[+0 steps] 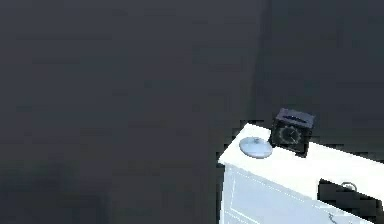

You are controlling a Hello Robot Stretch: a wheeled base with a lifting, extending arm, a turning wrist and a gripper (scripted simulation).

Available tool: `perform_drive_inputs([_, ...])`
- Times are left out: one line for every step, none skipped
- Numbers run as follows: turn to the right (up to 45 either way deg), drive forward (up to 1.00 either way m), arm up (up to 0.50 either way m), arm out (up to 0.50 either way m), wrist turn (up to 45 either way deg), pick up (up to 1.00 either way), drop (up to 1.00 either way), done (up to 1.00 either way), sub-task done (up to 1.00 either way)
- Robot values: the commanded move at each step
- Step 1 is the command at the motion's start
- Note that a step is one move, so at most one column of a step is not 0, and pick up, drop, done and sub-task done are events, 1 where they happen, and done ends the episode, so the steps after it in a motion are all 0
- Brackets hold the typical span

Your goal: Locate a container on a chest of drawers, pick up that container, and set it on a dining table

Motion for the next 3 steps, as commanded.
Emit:
perform_drive_inputs([45.0,0.00,0.00,0.00,0.0,0.00,0.00,0.00,0.00])
perform_drive_inputs([45.0,0.00,0.00,0.00,0.0,0.00,0.00,0.00,0.00])
perform_drive_inputs([33.0,0.00,0.00,0.00,0.0,0.00,0.00,0.00,0.00])
